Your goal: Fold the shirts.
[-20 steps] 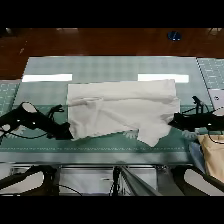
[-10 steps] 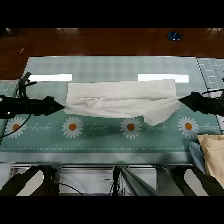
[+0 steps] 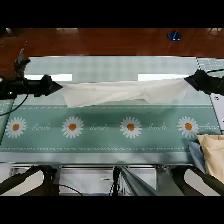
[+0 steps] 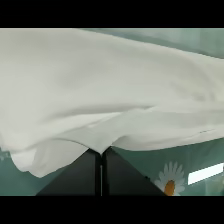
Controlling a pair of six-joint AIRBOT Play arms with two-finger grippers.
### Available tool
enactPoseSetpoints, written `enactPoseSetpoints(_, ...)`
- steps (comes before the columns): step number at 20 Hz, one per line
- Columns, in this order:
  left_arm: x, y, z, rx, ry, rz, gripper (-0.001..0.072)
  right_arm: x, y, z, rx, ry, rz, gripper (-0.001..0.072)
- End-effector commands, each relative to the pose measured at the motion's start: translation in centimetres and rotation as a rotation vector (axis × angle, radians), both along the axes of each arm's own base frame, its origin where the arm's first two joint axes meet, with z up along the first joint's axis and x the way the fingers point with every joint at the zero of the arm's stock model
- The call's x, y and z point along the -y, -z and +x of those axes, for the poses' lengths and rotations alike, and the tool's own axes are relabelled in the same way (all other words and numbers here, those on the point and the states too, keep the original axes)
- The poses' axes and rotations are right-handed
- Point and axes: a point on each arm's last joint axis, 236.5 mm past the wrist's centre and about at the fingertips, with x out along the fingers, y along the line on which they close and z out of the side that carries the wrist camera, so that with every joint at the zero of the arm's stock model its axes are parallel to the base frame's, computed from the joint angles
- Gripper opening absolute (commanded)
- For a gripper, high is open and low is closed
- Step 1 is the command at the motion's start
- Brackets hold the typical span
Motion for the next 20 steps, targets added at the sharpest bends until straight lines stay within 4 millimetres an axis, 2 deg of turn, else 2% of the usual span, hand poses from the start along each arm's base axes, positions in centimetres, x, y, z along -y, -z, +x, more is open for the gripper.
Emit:
enactPoseSetpoints(1, 0.7, 1.1, 3.7, -0.011, 0.031, -0.002, 0.0022, 1.0, 1.9, 2.7, -0.030, 0.018, 0.011, 0.0021)
enactPoseSetpoints(5, 1.3, 5.2, 5.0, -0.104, 0.056, -0.020, 0.0023, -0.9, 6.0, 4.7, -0.074, 0.010, 0.013, 0.0022)
enactPoseSetpoints(6, 1.2, 6.1, 5.0, -0.123, 0.055, -0.023, 0.0023, -0.8, 6.6, 5.4, -0.067, 0.027, -0.001, 0.0022)
enactPoseSetpoints(9, 0.2, 7.4, 5.4, -0.143, 0.025, -0.024, 0.0023, 1.3, 7.6, 7.0, -0.040, 0.120, -0.023, 0.0022)
enactPoseSetpoints(11, -1.0, 7.8, 6.1, -0.132, -0.012, -0.016, 0.0023, 1.8, 7.9, 7.2, -0.037, 0.136, -0.035, 0.0022)
enactPoseSetpoints(14, -1.3, 8.7, 6.2, -0.144, -0.018, -0.014, 0.0023, 1.8, 9.6, 7.3, -0.068, 0.137, -0.030, 0.0022)
enactPoseSetpoints(17, -0.5, 10.7, 5.9, -0.189, 0.000, -0.021, 0.0028, 0.7, 11.4, 7.4, -0.098, 0.118, -0.031, 0.0024)
enactPoseSetpoints(18, -0.3, 11.4, 5.9, -0.195, 0.004, -0.017, 0.0075, 0.3, 11.8, 7.6, -0.098, 0.117, -0.038, 0.0025)
enactPoseSetpoints(19, -0.2, 11.8, 6.0, -0.195, 0.001, -0.014, 0.0139, 0.0, 11.9, 7.9, -0.088, 0.118, -0.048, 0.0062)
enactPoseSetpoints(20, -0.5, 11.9, 6.4, -0.185, -0.013, -0.007, 0.0283, -0.1, 11.6, 8.3, -0.072, 0.124, -0.058, 0.0172)
